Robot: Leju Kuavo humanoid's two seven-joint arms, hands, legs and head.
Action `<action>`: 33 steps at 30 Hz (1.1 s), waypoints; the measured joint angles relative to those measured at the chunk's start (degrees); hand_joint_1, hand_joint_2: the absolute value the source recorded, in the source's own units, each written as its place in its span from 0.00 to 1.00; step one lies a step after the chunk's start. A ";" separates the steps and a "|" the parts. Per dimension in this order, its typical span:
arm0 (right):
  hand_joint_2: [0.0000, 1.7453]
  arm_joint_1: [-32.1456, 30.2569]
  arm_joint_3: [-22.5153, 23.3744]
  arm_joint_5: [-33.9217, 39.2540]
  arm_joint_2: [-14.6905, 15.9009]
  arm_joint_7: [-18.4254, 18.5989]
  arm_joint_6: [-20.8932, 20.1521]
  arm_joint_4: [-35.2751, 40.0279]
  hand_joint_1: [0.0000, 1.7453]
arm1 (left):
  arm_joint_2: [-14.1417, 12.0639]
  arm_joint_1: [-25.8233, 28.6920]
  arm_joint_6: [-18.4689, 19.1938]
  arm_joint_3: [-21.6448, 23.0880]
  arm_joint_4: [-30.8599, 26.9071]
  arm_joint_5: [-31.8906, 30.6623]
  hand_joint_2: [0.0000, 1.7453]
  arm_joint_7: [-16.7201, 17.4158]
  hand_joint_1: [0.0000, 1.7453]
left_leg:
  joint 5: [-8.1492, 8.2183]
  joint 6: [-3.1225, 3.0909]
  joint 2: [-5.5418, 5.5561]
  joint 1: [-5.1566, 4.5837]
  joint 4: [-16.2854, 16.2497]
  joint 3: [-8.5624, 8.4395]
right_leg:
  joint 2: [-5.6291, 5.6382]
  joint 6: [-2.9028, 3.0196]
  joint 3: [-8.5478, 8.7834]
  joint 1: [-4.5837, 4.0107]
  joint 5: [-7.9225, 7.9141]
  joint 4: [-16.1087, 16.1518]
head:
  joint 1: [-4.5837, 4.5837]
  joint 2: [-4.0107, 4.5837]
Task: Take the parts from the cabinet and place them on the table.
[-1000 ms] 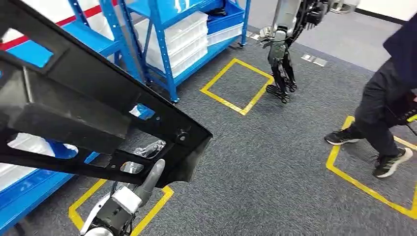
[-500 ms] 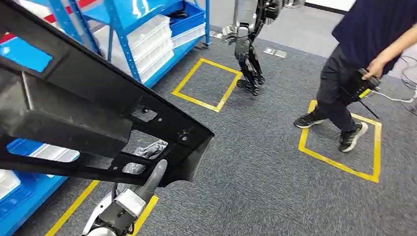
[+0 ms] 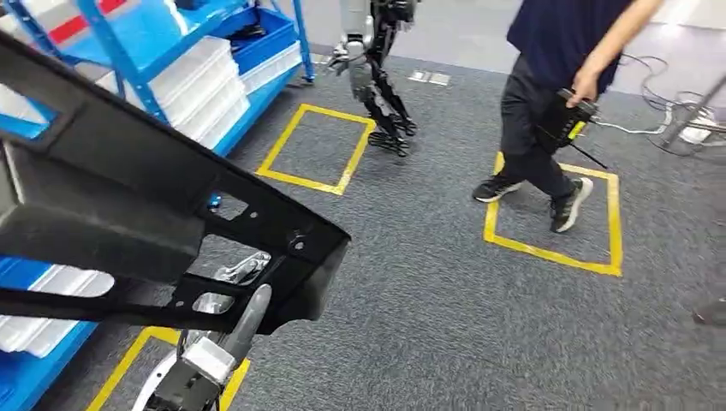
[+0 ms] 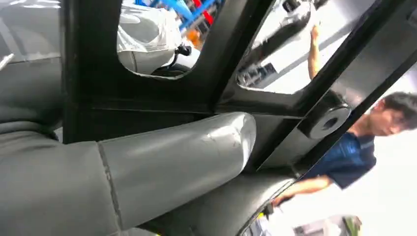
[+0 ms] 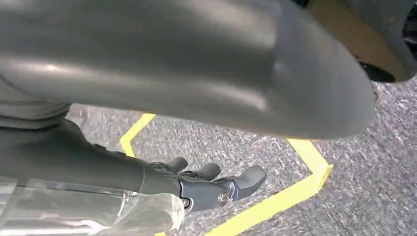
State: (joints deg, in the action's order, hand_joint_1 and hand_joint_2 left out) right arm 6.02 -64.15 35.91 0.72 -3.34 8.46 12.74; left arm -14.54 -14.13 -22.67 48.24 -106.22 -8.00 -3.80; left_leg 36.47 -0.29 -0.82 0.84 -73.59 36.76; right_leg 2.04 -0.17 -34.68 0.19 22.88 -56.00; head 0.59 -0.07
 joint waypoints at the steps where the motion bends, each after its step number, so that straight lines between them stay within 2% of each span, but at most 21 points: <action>1: 0.00 -0.08 0.00 0.02 -0.09 0.00 -0.02 0.00 0.00 | -0.13 0.24 0.02 -0.11 0.00 0.00 0.00 0.00 1.00 | -0.62 -0.32 0.24 -0.26 -0.53 0.64 | 0.89 0.14 0.00 -0.26 -0.09 0.00 | 0.00 0.00; 2: 0.00 -0.12 0.00 0.04 -0.11 0.02 -0.02 0.00 0.00 | -0.22 0.40 0.02 -0.24 0.00 0.02 0.00 0.00 1.00 | -2.39 -0.77 0.38 -0.54 1.87 -0.20 | 1.73 0.22 0.01 -0.47 -0.15 0.00 | 0.00 0.00; 4: 0.00 -0.13 0.00 0.11 -0.15 0.09 -0.09 0.00 0.00 | -0.33 0.38 0.02 -0.57 -0.06 0.07 0.00 0.00 1.00 | -7.88 -2.08 1.62 -1.31 12.58 -4.87 | 3.42 0.40 0.12 -0.67 -0.38 0.01 | 0.00 0.00; 6: 0.00 0.00 0.00 0.33 -0.48 0.09 -0.44 0.00 0.00 | -0.41 0.44 0.07 -0.68 -0.37 0.04 0.00 0.00 1.00 | -10.28 -3.14 5.46 -2.08 18.76 -7.39 | 4.55 0.37 -0.04 -0.90 -0.57 -0.09 | 0.00 0.00; 9: 0.00 -0.22 0.00 0.68 -0.92 0.09 -0.54 0.02 0.00 | -0.39 0.21 0.46 -0.70 -0.46 0.02 0.00 -0.02 1.00 | -10.50 -3.35 3.55 -2.40 18.83 -7.43 | 6.18 -0.32 -0.34 -0.64 -1.06 0.26 | -0.02 0.00; 10: 0.00 -0.27 0.00 0.68 -0.87 0.09 -0.57 0.02 0.00 | -0.37 0.18 0.48 -0.70 -0.52 0.02 0.00 -0.04 1.00 | -11.09 -3.46 2.84 -1.77 19.61 -7.83 | 6.74 -0.54 -0.56 -1.02 -1.11 0.22 | -0.02 0.00; 12: 0.00 -0.36 0.00 0.68 -0.85 0.09 -0.63 0.02 0.00 | -0.35 0.11 0.55 -0.72 -0.57 0.02 0.00 -0.04 1.00 | -11.61 -3.60 1.46 -1.63 20.22 -8.32 | 1.40 -0.86 -1.92 -1.14 1.80 -3.78 | 0.18 0.00; 15: 0.00 -0.01 0.00 0.61 -0.85 0.09 -0.66 0.02 0.00 | -0.35 0.33 0.55 -0.70 -0.63 0.00 0.00 -0.04 1.00 | -11.55 -3.59 -1.12 -1.59 20.18 -8.16 | -1.04 -2.15 -8.09 -0.24 7.92 -16.92 | 0.17 0.00; 16: 0.00 -0.07 0.00 0.61 -0.85 0.07 -0.66 0.02 0.00 | -0.35 0.38 0.57 -0.68 -0.63 0.00 0.00 -0.04 1.00 | -11.51 -3.52 -1.88 -1.49 20.18 -8.14 | -1.15 -2.45 -8.92 0.11 8.03 -18.52 | 0.20 0.00; 17: 0.00 -0.18 0.00 0.68 -0.85 0.04 -0.66 0.02 0.00 | -0.35 0.38 0.63 -0.63 -0.63 -0.02 0.00 -0.09 1.00 | -11.38 -3.33 -2.63 -1.35 20.16 -8.17 | -1.25 -2.78 -8.36 0.49 6.93 -17.37 | 0.20 0.00; 19: 0.00 -0.25 0.00 0.96 -0.83 -0.13 -0.63 0.02 0.00 | -0.26 0.35 0.85 -0.57 -0.63 -0.02 0.00 -0.22 1.00 | -10.94 -2.67 -4.17 -0.91 20.03 -8.52 | -2.65 -3.47 -3.01 1.02 2.13 -7.50 | 0.20 0.00; 20: 0.00 -0.18 0.00 1.29 -0.83 -0.31 -0.63 0.02 0.00 | -0.17 0.27 0.96 -0.46 -0.63 -0.04 0.00 -0.26 1.00 | -10.61 -2.20 -4.77 -0.92 19.83 -8.75 | -5.30 -3.82 -0.05 1.11 0.19 -2.25 | 0.20 0.00; 21: 0.00 0.08 0.00 1.36 -0.94 -0.48 -0.63 0.02 0.00 | -0.09 0.22 1.07 -0.41 -0.63 -0.07 0.00 -0.33 1.00 | -10.36 -1.81 -5.25 -1.03 19.78 -8.72 | -7.05 -3.65 0.60 0.40 1.42 -0.83 | 0.33 0.00; 22: 0.00 0.15 0.02 1.51 -0.94 -0.77 -0.65 0.02 0.00 | 0.02 -0.12 1.27 -0.35 -0.63 -0.11 0.00 -0.39 1.00 | -9.96 -1.38 -5.89 -1.58 19.35 -8.66 | -6.01 -2.46 0.37 0.64 0.82 -0.33 | 0.07 0.00; 25: 0.00 -0.01 0.00 1.86 -0.92 -0.87 -0.74 0.02 0.00 | 0.46 -0.63 1.64 -0.31 -0.63 -0.18 0.00 -0.55 1.00 | -9.62 -0.92 -7.47 -1.24 19.52 -8.95 | -4.12 -1.24 0.05 0.19 0.96 -0.44 | 0.00 0.00; 26: 0.00 -0.11 0.00 1.92 -0.90 -0.83 -0.94 0.02 0.00 | 0.68 -0.88 1.68 -0.31 -0.63 -0.24 0.00 -0.63 1.00 | -9.01 -0.45 -6.22 -0.82 19.05 -8.74 | -3.52 -0.88 0.14 0.46 0.83 -0.34 | -0.04 0.00; 27: 0.00 -0.09 0.00 1.97 -0.83 -0.79 -1.07 0.00 0.00 | 0.72 -1.03 1.79 -0.28 -0.63 -0.39 0.00 -0.72 1.00 | -7.41 -0.29 -3.03 -0.67 16.79 -7.96 | -2.84 -0.67 0.12 0.46 0.79 -0.33 | -0.09 0.02; 28: 0.00 0.06 0.02 1.97 -0.76 -0.79 -1.11 0.00 0.00 | 0.85 -1.12 1.79 -0.28 -0.61 -0.48 0.00 -0.92 1.00 | -5.09 -0.26 -1.34 -0.59 12.39 -5.93 | -2.29 -0.17 0.06 0.39 0.68 -0.34 | -0.11 0.00; 30: 0.00 0.32 0.02 1.97 -0.76 -0.61 -1.44 0.00 0.00 | 0.92 -1.01 1.79 -0.17 -0.55 -0.66 0.00 -1.31 1.00 | -1.04 -0.37 0.00 -0.62 1.86 -0.79 | -0.52 0.07 -0.02 0.14 0.59 -0.34 | -0.15 0.00; 31: 0.00 0.28 0.02 1.97 -0.76 -0.52 -1.49 0.00 0.00 | 0.94 -0.92 1.79 -0.11 -0.46 -0.70 0.00 -1.47 1.00 | -0.64 -0.53 0.21 -0.64 -0.96 0.82 | 0.38 0.15 -0.02 0.02 0.55 -0.34 | -0.17 0.00; 33: 0.00 0.03 0.00 1.97 -0.72 -0.52 -1.53 0.00 0.00 | 1.07 -0.83 1.71 0.00 -0.37 -0.70 0.00 -1.60 1.00 | -3.66 -1.14 0.40 -0.77 2.00 0.15 | 2.24 0.24 0.04 -0.14 0.45 -0.34 | -0.17 0.00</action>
State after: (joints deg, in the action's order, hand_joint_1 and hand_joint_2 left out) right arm 6.05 -64.15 37.88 0.00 -3.87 6.93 12.74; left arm -13.46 -14.95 -20.96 48.24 -106.60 -8.70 -5.40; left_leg 32.82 -1.43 -0.42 0.07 -71.59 36.91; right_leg 4.28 0.07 -34.64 0.04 23.33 -56.35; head 0.42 -0.07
